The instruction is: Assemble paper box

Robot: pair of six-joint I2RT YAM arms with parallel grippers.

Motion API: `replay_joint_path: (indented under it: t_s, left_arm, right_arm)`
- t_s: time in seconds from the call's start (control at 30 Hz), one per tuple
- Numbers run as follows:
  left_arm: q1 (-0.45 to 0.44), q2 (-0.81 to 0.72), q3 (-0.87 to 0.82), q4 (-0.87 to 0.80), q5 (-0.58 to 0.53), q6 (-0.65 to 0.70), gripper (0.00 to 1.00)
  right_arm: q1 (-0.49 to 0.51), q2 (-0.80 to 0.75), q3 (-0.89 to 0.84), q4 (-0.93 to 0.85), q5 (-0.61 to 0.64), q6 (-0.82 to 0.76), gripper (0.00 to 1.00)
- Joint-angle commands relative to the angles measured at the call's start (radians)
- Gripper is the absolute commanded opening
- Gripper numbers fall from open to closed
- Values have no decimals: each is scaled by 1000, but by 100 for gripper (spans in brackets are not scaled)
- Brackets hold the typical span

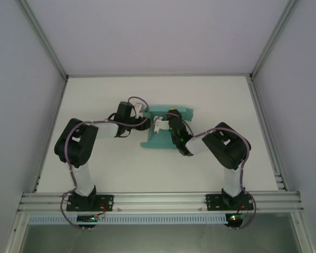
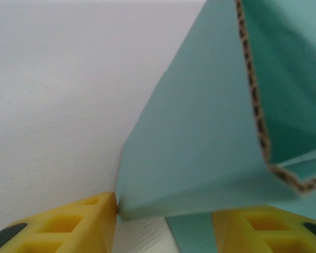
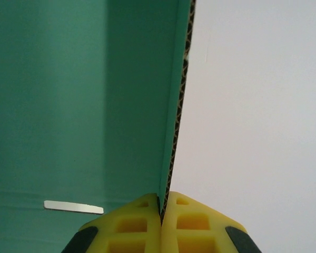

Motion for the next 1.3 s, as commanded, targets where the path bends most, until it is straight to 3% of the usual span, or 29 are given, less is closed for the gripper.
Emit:
replay_joint_path:
  t_s: [0.0,0.4,0.5,0.63,0.7,0.87,0.97,1.1,1.27]
  left_arm:
    - [-15,23,-5,76,-26,15,46]
    - [-66,-38,-49,171,-38,61,33]
    - [-81,-37,-52,177,-89,67,30]
    - [-90,-10,-18,148,-207,37,17]
    - [-94,-3,-7,142,-272,11,17]
    - [-98,-11,-2,174,-292,11,28]
    - [-103,-9,7,185,-350,10,27]
    - [-116,19,33,184,-425,37,20]
    - [-135,50,49,208,-516,31,3]
  right_arm:
    - [12,-26,-2,-107,-46,54,0]
    - [23,-15,3,-108,-30,58,0]
    - [27,-17,-2,-106,-31,70,0]
    - [31,-18,-4,-108,-30,74,0]
    - [34,-20,-9,-108,-29,75,0]
    - [36,-22,-16,-110,-26,78,0]
    - [37,-23,-15,-112,-26,83,0]
    - [41,-20,-14,-118,-27,92,0]
    - [43,-20,-14,-127,-23,110,0]
